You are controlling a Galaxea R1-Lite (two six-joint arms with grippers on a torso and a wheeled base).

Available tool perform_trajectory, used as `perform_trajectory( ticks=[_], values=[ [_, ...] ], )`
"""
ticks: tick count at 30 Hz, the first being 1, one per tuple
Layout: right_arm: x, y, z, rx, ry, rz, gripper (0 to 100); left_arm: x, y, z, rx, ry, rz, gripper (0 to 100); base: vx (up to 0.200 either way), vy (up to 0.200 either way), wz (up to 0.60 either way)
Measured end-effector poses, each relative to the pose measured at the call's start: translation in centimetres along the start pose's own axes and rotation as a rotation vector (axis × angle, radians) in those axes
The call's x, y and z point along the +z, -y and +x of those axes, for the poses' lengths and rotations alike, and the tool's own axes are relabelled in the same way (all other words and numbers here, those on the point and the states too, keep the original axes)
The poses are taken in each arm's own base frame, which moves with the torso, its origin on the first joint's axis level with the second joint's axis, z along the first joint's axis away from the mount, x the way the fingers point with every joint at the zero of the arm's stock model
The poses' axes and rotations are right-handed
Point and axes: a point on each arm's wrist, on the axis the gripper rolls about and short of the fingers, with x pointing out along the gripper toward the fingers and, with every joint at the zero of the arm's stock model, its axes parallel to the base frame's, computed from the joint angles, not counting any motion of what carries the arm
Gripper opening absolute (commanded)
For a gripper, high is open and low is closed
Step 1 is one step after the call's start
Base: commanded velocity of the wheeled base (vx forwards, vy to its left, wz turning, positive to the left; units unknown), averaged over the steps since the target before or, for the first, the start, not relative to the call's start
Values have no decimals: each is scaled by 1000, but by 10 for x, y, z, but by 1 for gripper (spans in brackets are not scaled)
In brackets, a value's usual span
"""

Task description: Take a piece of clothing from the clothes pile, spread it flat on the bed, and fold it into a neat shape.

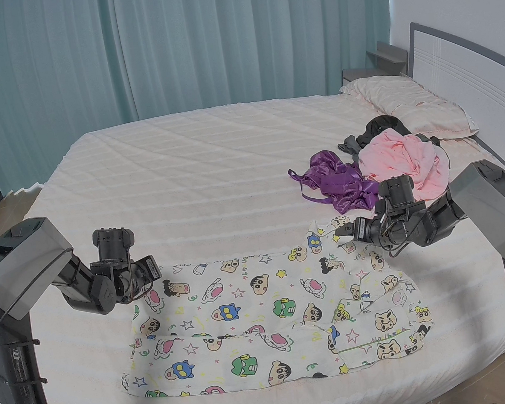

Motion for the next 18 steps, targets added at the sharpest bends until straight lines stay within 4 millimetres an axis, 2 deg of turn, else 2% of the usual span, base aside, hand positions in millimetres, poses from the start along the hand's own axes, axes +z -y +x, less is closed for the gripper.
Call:
perform_trajectory(
  ticks=[1,2,11,18],
  values=[
    [0,-2,2,-2,-12,-5,100,0,0,0,0,-1,-5,0,0,0,0],
    [0,-4,4,-3,-21,-13,0,0,0,-1,1,-3,-8,0,0,0,0],
    [-9,-10,16,-8,-75,-41,0,-2,-2,-2,8,-11,-16,0,0,0,0],
    [-8,1,16,-2,-64,-17,0,0,-3,-8,23,-49,-16,0,0,0,0]
  ],
)
